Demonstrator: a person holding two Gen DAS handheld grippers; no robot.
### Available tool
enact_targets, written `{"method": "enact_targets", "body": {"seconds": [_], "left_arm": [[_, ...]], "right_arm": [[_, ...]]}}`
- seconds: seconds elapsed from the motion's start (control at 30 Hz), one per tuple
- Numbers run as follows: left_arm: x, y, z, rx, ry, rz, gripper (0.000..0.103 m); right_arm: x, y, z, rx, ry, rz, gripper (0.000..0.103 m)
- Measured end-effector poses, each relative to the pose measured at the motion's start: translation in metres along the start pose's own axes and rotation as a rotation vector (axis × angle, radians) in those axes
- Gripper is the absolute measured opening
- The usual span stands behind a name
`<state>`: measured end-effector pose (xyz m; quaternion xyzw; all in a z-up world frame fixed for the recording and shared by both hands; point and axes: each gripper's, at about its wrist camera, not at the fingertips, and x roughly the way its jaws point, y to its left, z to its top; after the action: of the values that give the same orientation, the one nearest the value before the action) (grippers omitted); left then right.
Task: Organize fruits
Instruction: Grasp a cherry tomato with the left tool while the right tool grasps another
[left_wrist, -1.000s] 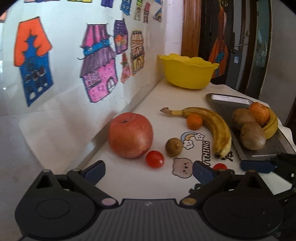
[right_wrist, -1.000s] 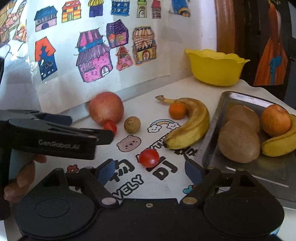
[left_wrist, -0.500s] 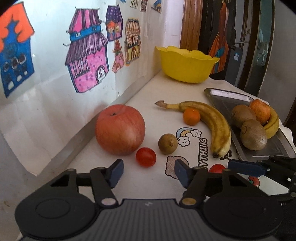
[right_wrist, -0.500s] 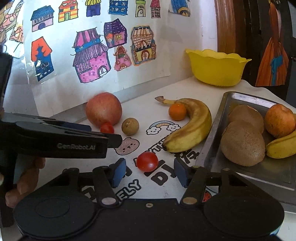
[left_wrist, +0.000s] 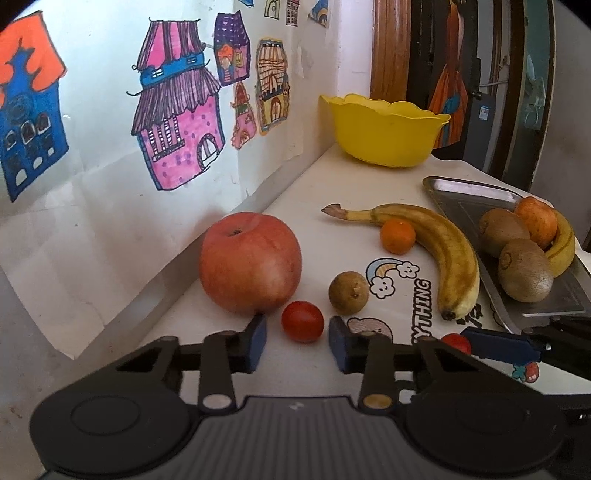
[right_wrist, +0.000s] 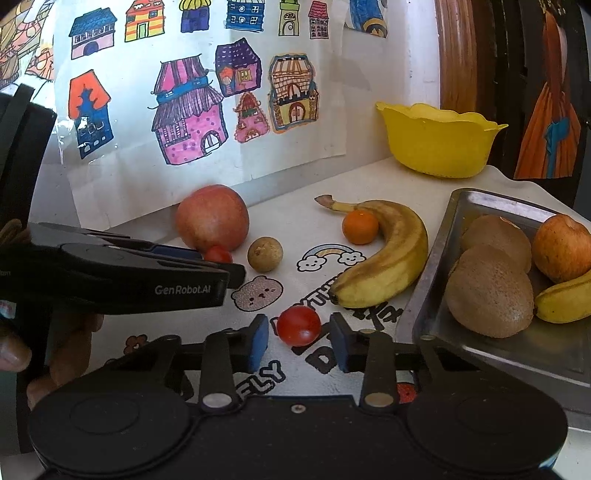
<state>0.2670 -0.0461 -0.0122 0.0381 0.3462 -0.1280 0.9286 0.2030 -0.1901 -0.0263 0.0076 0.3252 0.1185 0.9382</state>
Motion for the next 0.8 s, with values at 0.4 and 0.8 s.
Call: {"method": "enact_targets", "body": {"seconds": [0.4, 0.8], "left_arm": [[-0.006, -0.003, -0.003, 0.020, 0.006, -0.016, 0.026], [-0.046, -0.022, -0.032, 0.058, 0.026, -0.090, 0.026]], "right_arm": [[-0.001, 0.000, -0.001, 0.004, -0.002, 0.008, 0.028], [-0.026, -0.010, -0.015, 0.058, 0.005, 0.006, 0.028]]}}
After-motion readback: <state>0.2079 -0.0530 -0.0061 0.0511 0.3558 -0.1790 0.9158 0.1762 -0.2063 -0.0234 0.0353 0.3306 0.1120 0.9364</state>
